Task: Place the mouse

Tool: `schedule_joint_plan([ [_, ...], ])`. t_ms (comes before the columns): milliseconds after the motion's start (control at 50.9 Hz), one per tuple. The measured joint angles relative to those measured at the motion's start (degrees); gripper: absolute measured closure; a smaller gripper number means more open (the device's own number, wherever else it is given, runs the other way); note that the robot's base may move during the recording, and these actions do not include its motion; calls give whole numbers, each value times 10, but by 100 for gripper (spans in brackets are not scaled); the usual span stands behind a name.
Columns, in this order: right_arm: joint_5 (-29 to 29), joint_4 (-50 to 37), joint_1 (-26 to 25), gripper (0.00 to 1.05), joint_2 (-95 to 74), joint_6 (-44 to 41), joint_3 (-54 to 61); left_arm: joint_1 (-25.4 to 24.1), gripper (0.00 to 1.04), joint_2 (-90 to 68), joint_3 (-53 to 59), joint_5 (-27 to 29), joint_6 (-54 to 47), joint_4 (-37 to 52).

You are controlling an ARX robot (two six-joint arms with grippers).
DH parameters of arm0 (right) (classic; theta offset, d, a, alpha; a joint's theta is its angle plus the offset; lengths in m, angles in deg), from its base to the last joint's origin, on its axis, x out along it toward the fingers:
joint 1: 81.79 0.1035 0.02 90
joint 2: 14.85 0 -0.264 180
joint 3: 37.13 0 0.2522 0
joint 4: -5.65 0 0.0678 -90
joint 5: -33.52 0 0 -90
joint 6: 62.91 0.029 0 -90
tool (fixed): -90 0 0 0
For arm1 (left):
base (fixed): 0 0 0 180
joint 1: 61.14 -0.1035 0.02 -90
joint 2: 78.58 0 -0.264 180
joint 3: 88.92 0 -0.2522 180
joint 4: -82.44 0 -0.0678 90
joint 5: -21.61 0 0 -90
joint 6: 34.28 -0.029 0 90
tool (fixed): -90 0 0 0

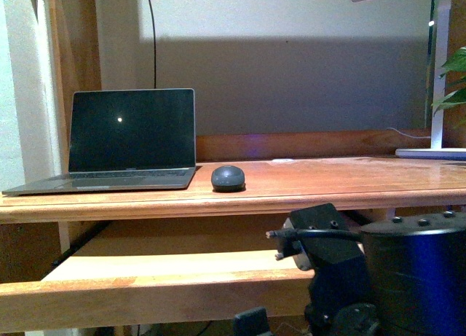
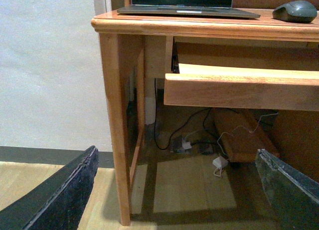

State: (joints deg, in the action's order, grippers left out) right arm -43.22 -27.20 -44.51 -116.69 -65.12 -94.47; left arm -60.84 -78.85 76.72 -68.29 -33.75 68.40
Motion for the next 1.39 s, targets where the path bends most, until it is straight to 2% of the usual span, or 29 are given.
schedule_joint_plan([
  [707,92,137,35,7,-220,14,-359,0,8,0,0,0,0,0],
  [903,114,158,39,7,-259,25,-423,0,8,0,0,0,0,0],
  [1060,123,159,43,7,-269,36,-437,0,8,0,0,0,0,0],
  [1158,106,156,40,7,-263,52,-428,0,8,0,0,0,0,0],
  [1217,81,140,29,7,-241,56,-395,0,8,0,0,0,0,0],
  [1394,51,117,-21,7,-113,104,-239,0,8,0,0,0,0,0],
])
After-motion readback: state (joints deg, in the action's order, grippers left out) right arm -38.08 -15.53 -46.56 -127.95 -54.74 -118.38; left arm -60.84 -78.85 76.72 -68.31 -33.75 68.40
